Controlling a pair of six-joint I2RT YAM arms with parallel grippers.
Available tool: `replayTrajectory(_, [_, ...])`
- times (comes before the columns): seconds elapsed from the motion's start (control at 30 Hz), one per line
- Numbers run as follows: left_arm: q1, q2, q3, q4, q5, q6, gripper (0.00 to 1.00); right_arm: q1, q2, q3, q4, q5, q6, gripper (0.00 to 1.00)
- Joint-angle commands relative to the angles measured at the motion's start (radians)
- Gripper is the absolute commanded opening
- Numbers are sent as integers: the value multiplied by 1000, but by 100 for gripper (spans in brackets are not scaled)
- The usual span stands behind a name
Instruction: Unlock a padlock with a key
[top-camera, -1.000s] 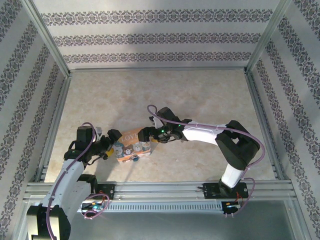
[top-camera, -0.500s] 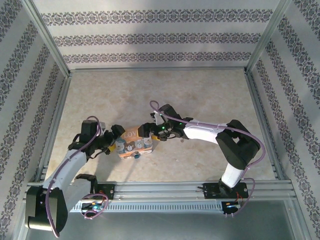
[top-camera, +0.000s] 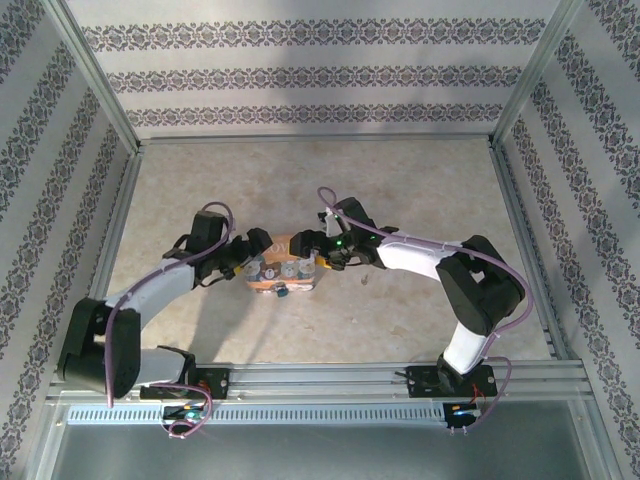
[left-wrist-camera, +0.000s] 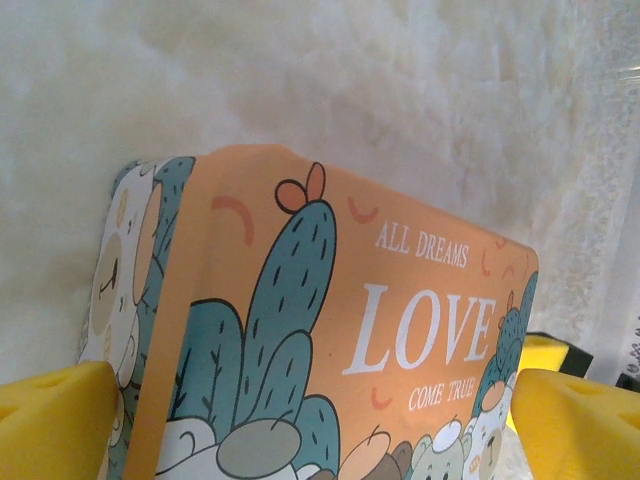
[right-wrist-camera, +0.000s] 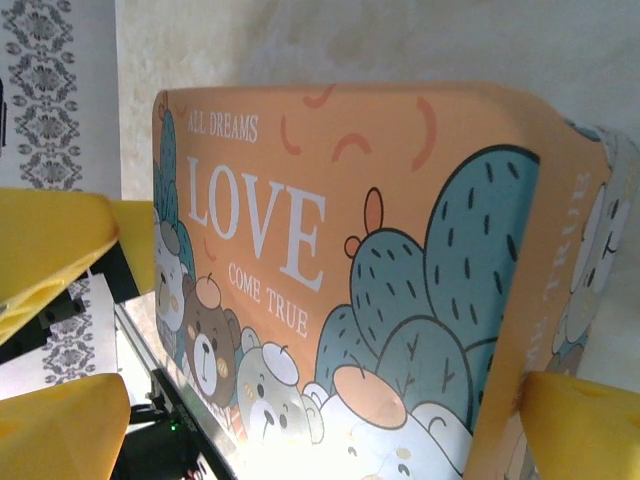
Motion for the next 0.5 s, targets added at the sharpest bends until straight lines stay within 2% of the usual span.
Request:
replayTrajectory(0.0, [-61,64,92,145,59,39,100,-5,-20,10,109,-65,7,98])
replayTrajectory(0.13, [-108,160,188,150,36,71,99,-37,-33,-2,109,-54,-1,98])
replayTrajectory(0.47, [-160,333,320,236,51,18,99,-147,-29,16,98,-63,-24,98])
